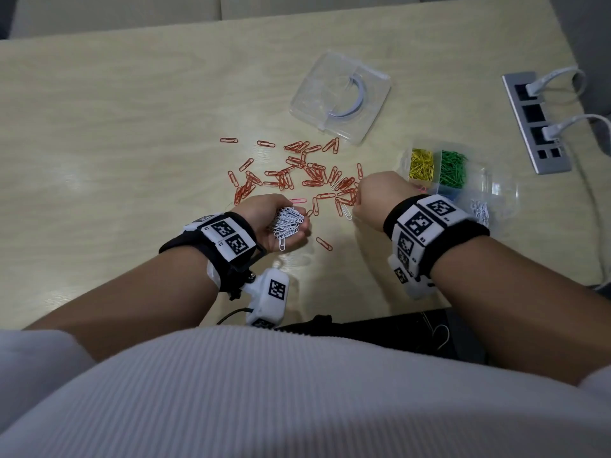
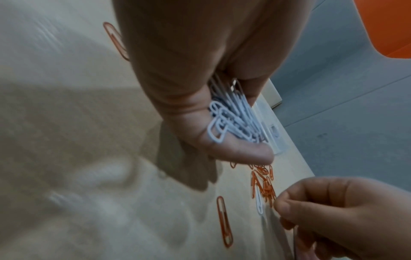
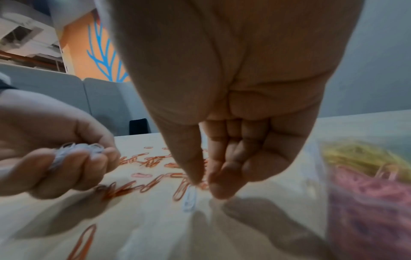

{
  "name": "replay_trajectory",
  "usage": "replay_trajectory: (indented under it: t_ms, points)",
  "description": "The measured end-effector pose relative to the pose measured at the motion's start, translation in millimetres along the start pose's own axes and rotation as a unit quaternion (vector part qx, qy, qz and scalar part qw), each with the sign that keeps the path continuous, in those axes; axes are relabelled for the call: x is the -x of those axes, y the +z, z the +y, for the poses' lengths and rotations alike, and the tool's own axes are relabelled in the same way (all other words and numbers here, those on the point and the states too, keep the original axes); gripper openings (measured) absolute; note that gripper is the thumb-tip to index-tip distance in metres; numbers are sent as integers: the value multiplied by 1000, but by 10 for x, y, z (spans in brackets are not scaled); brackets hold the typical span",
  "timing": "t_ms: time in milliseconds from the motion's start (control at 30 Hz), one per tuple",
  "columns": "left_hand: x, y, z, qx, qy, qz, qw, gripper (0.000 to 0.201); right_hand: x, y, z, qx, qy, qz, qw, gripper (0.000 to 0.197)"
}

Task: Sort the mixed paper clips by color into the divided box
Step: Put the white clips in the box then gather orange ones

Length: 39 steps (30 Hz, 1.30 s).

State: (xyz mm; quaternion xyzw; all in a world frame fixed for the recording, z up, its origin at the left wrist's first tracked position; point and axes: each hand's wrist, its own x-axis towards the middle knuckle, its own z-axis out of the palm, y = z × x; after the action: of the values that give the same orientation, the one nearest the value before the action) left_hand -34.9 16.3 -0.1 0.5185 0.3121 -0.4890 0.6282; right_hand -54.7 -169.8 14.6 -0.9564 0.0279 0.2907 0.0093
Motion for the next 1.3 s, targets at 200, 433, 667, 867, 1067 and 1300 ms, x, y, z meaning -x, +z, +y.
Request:
replay_trajectory:
  t_ms: [200, 433, 667, 867, 1067, 1300]
  points:
    - [6, 18, 10, -5, 1, 10, 1000, 26, 14, 208, -139, -58, 4, 17, 998, 13]
    - [-9, 28, 5, 3, 2, 9, 1000, 27, 60, 164, -188, -103, -7, 32, 994, 14]
    - [21, 71, 14, 27, 7, -1, 1000, 22, 91, 5, -473, -203, -155, 74, 964, 7]
    - [21, -88, 49, 32, 13, -1, 999, 23, -326, 57, -108, -148, 16, 133, 980, 28]
    - [57, -116, 66, 34, 11, 7, 999, 23, -398, 110, -40, -47, 25, 71, 996, 22]
    - [43, -108, 126, 28, 9, 12, 999, 21, -432, 125, -94, -61, 9, 86, 994, 28]
